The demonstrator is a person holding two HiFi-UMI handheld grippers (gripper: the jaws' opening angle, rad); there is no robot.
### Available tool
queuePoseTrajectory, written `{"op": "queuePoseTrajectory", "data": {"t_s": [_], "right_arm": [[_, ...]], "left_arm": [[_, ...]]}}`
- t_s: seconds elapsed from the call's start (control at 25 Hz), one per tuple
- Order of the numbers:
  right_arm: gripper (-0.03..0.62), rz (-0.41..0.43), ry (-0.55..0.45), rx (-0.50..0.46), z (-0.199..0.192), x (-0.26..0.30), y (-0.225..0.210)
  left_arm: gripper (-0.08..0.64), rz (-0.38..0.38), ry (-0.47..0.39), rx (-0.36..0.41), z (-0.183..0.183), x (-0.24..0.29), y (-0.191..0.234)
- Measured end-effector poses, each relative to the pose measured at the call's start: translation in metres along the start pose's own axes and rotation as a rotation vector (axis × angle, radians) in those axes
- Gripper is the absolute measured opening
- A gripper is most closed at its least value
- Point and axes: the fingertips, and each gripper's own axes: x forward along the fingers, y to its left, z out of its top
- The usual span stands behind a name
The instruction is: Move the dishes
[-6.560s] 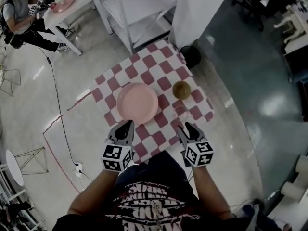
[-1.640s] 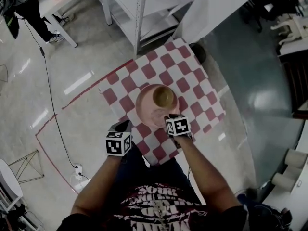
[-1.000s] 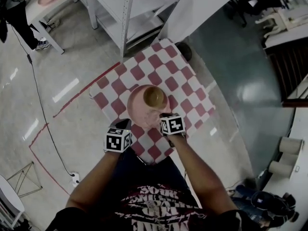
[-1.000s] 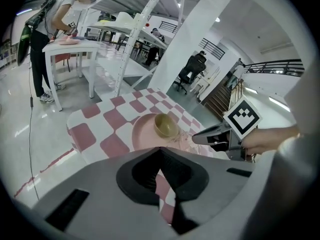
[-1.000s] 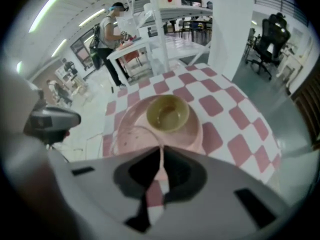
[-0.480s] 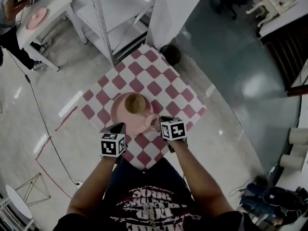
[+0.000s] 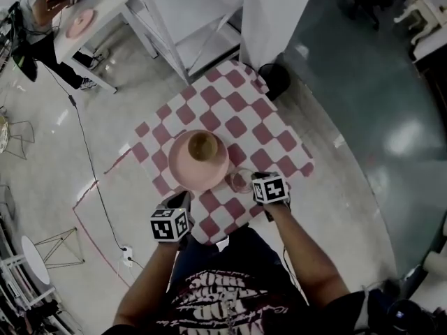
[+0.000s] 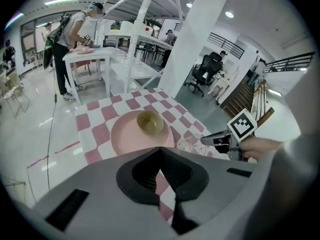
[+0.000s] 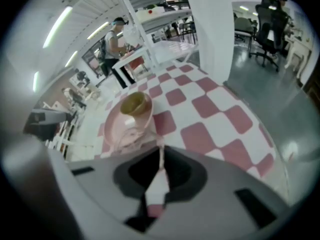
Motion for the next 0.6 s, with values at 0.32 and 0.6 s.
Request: {"op": "queuePoseTrajectory", "data": {"t_s": [0.32, 0.6], "right_arm": [[0.051, -0.012, 0.075, -0.107, -0.022, 0.014, 0.003], [0.075, -0.109, 0.027, -0.082, -0.016, 0.003, 0.008]], "left_arm": [[0.029, 0.069, -0.037, -0.077, -0.022, -0.040, 0.021], [0.029, 0.031, -0.033, -0.053, -0.004, -0.047, 0.047]]}}
